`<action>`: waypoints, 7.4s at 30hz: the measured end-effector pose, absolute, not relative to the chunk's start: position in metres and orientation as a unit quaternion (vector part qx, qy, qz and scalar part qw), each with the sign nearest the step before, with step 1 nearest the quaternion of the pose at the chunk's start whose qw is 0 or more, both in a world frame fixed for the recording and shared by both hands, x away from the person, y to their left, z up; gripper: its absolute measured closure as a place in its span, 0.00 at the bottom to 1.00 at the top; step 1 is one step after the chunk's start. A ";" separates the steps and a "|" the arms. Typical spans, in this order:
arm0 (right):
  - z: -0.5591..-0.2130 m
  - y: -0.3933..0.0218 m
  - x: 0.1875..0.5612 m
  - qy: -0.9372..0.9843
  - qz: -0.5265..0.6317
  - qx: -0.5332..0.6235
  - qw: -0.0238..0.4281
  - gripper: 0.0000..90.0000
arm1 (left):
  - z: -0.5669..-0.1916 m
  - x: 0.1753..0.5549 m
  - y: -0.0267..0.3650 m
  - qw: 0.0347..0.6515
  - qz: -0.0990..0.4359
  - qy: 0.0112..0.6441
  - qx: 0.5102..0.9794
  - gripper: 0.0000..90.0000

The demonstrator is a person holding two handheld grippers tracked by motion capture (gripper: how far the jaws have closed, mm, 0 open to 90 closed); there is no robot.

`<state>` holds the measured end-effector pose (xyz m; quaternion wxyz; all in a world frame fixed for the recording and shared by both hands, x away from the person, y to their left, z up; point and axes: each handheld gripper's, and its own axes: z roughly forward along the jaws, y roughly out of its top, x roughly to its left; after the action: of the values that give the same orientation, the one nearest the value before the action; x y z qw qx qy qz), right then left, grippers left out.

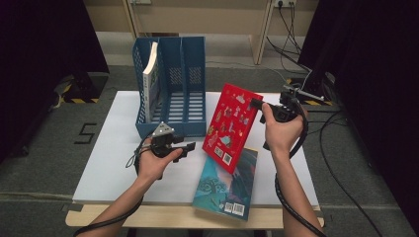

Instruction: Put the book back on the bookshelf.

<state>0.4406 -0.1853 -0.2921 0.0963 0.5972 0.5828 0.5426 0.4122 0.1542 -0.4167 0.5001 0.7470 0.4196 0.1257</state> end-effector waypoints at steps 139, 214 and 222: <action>-0.289 -0.116 0.433 0.625 0.526 0.564 0.121 0.86 | -0.351 0.406 0.036 0.481 0.266 0.338 0.764 0.40; -0.279 -0.090 0.435 0.648 0.560 0.511 0.076 0.67 | -0.332 0.389 0.096 0.468 0.319 0.356 0.743 0.89; -0.266 -0.101 0.430 0.629 0.588 0.500 0.094 0.84 | -0.332 0.390 0.101 0.475 0.311 0.355 0.743 0.89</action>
<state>0.4297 -0.1010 -0.2664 0.0938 0.5000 0.6293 0.5876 0.3905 0.1011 -0.3325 0.4749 0.7427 0.3549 0.3112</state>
